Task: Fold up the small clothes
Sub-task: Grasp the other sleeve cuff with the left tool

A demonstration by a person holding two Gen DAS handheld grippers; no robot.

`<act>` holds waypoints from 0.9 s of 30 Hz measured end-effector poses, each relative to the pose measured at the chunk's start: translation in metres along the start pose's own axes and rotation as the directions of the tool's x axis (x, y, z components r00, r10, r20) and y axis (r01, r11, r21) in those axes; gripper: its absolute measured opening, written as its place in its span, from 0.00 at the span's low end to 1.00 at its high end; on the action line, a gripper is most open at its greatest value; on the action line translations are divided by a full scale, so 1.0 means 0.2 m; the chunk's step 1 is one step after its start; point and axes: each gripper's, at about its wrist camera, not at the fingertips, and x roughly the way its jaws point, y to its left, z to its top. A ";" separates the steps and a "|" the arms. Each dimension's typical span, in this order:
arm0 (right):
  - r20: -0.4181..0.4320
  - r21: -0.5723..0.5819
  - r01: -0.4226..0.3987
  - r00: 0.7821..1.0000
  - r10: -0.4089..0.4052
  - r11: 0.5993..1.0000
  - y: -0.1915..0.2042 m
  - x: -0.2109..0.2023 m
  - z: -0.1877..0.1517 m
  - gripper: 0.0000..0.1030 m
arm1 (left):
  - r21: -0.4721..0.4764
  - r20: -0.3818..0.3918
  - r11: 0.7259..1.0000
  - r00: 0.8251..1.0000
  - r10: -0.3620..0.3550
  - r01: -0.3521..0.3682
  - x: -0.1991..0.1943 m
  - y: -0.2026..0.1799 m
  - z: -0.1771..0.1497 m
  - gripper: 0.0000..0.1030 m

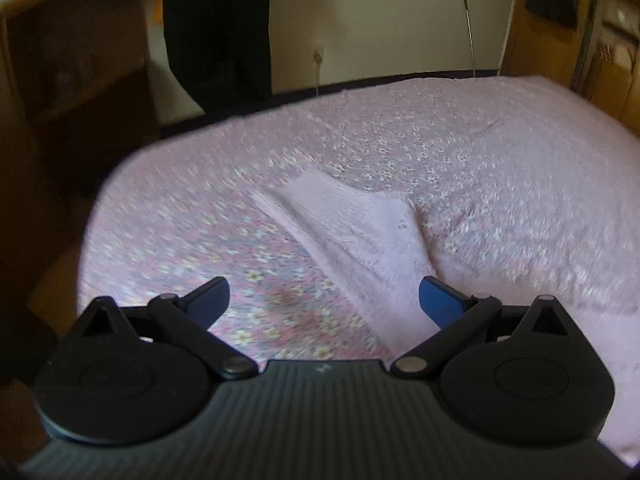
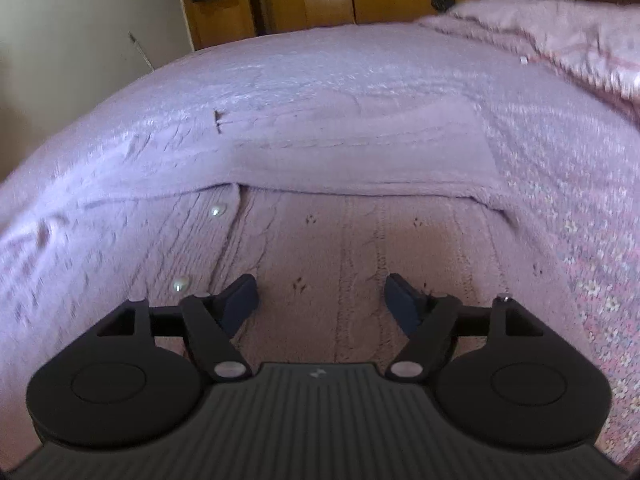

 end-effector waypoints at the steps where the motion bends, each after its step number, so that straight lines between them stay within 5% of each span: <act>1: 0.006 -0.026 0.018 1.000 -0.018 0.999 0.02 0.00 -0.01 0.78 | -0.019 -0.028 0.999 0.998 -0.047 0.047 0.04 0.01 0.02 0.99; 4: 0.013 0.015 0.013 1.000 -0.013 1.000 0.04 0.02 -0.02 0.82 | -0.095 -0.107 0.987 0.984 -0.140 0.130 0.16 0.03 0.02 0.87; 6: 0.021 0.057 -0.007 1.000 0.006 0.998 0.03 0.01 -0.02 0.83 | -0.120 -0.082 0.984 0.987 -0.139 0.129 0.17 0.02 0.02 0.82; 10: 0.028 0.049 -0.008 1.000 0.007 0.999 0.04 0.00 -0.03 0.83 | -0.065 -0.058 0.977 0.977 -0.206 0.202 0.18 -0.03 0.03 0.20; 16: 0.029 0.042 0.004 1.000 -0.005 0.999 0.06 0.00 -0.03 0.84 | -0.024 0.014 0.963 0.964 -0.267 0.268 0.05 -0.04 0.02 0.18; 27: -0.002 0.153 -0.053 0.999 0.053 0.987 0.00 -0.07 -0.01 0.84 | 0.130 0.123 0.907 0.901 -0.416 0.401 -0.37 -0.22 0.05 0.17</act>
